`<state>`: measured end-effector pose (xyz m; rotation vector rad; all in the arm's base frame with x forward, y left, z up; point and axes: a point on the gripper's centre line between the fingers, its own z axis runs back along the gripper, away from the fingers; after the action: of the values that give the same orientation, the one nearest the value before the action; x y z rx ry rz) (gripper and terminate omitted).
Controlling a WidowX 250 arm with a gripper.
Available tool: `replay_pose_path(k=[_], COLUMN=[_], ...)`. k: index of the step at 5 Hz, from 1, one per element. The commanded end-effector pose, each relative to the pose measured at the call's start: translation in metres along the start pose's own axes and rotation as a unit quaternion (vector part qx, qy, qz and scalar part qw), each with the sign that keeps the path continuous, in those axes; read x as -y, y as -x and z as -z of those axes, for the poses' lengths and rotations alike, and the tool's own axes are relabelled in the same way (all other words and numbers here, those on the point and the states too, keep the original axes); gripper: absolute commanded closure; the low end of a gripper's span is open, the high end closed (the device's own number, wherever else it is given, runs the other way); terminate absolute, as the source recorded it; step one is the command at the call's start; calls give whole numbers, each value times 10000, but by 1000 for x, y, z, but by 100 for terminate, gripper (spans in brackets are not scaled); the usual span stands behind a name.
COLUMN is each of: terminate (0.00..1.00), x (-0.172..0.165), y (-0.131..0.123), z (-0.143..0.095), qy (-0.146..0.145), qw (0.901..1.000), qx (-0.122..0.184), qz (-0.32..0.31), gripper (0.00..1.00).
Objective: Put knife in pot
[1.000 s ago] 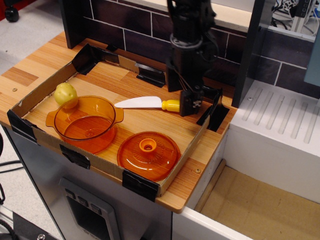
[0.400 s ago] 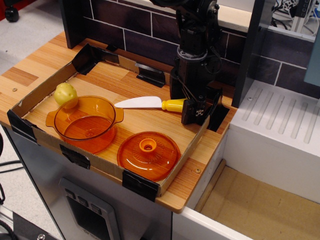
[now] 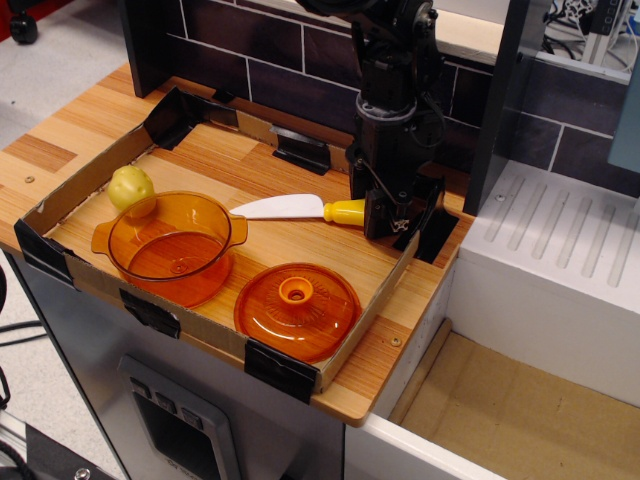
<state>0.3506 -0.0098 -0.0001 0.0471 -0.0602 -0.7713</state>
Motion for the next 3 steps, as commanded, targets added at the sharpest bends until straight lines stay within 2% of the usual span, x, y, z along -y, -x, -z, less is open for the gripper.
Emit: replay_pose_path(k=[1, 3], terminate=[0, 0], x=[0, 4], y=[7, 14], z=[-30, -68], qy=[-318, -356], qw=[9975, 9959], qx=[165, 420], qz=[614, 721], gripper=[100, 100])
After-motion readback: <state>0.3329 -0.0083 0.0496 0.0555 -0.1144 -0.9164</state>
